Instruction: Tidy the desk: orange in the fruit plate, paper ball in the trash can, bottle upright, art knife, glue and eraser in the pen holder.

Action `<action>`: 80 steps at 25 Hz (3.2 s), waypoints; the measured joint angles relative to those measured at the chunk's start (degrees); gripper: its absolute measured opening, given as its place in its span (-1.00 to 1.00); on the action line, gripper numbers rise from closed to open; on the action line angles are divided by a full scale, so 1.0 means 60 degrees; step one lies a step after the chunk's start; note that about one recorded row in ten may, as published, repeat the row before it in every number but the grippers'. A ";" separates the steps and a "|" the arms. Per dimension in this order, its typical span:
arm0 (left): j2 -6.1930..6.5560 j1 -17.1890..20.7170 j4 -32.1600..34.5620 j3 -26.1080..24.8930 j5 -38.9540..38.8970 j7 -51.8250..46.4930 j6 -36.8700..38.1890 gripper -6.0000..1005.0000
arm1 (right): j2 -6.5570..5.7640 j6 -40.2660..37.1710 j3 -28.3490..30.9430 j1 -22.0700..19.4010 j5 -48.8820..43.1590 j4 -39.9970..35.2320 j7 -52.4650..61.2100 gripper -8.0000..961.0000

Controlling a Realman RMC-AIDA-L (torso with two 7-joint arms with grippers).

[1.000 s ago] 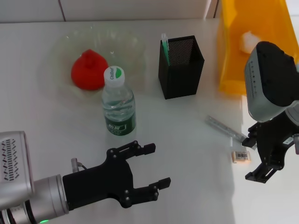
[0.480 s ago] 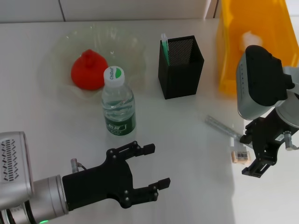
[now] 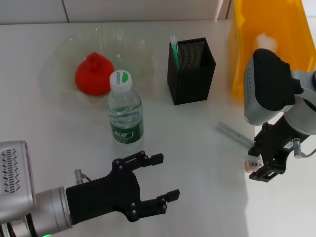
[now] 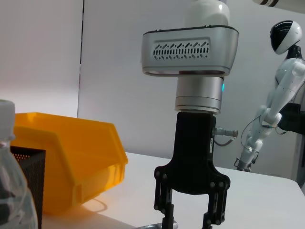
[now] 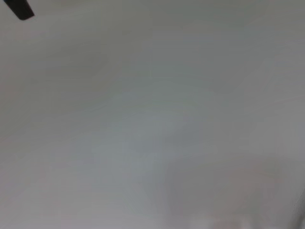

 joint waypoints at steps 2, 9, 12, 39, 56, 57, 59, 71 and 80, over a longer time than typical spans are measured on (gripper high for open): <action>0.0000 0.0000 0.0000 0.0000 0.0000 0.0001 0.0001 0.58 | 0.0008 0.0043 -0.0002 0.0015 0.0038 0.0054 0.0000 0.44; 0.0000 0.0000 0.0003 -0.0001 0.0000 0.0022 0.0000 0.58 | 0.0011 0.0194 -0.0009 0.0039 0.0094 0.0159 0.0000 0.16; 0.0000 0.0004 0.0002 0.0000 0.0000 0.0036 0.0001 0.58 | 0.0010 0.0255 -0.0019 0.0122 0.0094 0.0357 0.0000 0.15; 0.0015 0.0000 -0.0012 0.0000 0.0000 0.0009 0.0032 0.58 | -0.0016 0.0444 -0.0215 0.0307 0.0026 0.0725 0.0111 -0.48; -0.0001 -0.0021 -0.0011 0.0001 0.0000 0.0029 0.0021 0.58 | -0.0019 0.2190 0.1668 0.0164 0.1620 -0.2171 0.1651 -0.48; -0.0001 -0.0021 -0.0011 0.0001 0.0000 0.0029 0.0021 0.58 | -0.0019 0.2190 0.1668 0.0164 0.1620 -0.2171 0.1651 -0.48; -0.0001 -0.0026 -0.0012 0.0000 0.0000 0.0027 0.0018 0.58 | -0.0023 0.2756 0.1630 0.0251 0.1611 -0.2055 0.1714 -0.48; -0.0001 -0.0043 0.0003 0.0000 0.0000 -0.0022 0.0014 0.58 | -0.0023 0.4118 0.1551 0.0747 0.1578 -0.0827 0.1838 -0.45; 0.0001 -0.0044 0.0033 0.0000 -0.0004 -0.0028 0.0041 0.58 | -0.0031 0.4517 0.1454 0.0955 0.1563 -0.0199 0.1815 -0.41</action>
